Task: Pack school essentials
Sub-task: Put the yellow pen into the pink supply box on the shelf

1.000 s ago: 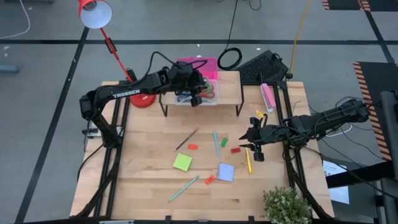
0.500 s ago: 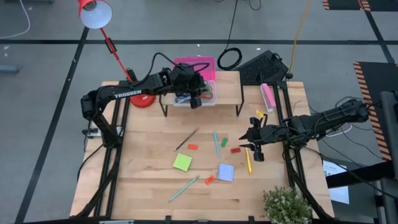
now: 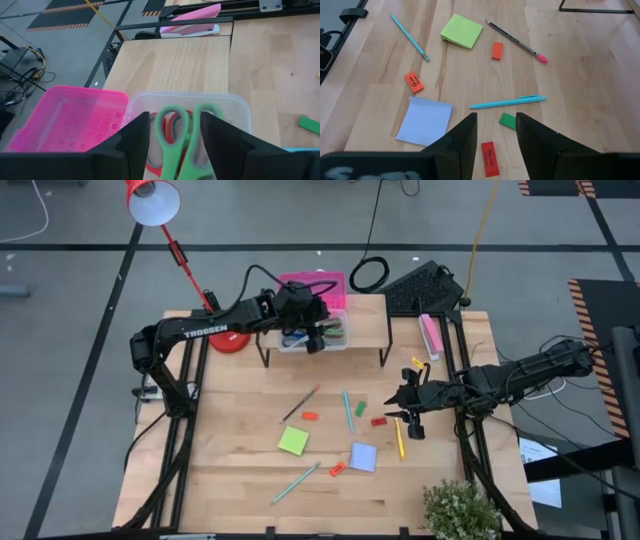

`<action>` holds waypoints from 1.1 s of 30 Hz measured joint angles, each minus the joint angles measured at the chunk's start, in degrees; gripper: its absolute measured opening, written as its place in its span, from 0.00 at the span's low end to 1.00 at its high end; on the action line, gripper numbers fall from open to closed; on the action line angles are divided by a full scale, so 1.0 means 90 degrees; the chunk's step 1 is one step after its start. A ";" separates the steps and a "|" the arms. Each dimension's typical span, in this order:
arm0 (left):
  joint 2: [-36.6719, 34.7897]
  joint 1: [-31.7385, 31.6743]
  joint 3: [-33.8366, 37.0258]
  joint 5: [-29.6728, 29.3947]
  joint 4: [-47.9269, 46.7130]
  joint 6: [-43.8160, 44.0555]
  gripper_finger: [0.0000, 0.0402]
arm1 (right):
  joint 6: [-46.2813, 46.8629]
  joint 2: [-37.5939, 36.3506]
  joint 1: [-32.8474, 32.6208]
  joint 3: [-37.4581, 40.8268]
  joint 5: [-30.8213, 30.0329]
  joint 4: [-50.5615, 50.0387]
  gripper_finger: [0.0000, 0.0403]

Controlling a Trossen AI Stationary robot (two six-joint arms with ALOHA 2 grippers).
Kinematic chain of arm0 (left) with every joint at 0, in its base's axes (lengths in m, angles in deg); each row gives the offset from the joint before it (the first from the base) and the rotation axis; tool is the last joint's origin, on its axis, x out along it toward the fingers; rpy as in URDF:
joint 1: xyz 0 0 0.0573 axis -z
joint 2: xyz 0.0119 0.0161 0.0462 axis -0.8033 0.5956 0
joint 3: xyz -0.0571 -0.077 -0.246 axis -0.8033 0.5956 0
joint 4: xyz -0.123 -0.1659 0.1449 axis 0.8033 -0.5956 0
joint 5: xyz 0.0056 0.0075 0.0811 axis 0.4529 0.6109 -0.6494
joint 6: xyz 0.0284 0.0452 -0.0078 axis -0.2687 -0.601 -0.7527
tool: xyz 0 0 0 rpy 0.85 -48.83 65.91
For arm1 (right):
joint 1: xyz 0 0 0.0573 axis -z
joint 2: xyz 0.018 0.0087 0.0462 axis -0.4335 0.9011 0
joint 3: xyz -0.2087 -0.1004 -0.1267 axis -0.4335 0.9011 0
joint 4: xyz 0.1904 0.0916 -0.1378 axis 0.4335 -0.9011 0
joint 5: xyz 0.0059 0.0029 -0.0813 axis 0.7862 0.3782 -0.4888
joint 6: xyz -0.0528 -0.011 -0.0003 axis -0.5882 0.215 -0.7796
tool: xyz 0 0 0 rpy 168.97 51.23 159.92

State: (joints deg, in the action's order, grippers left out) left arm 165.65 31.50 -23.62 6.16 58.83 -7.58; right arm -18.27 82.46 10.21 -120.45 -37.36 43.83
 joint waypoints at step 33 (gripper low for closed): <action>-0.1491 0.3790 0.2084 -0.2021 -0.0198 0.2527 0.45 | 0.2173 0.0174 -0.0672 0.0976 -0.0584 0.0570 0.32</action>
State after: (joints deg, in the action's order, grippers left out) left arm 152.23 65.61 -4.86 -12.02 57.04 15.16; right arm 1.29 84.03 4.16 -111.67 -42.62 48.96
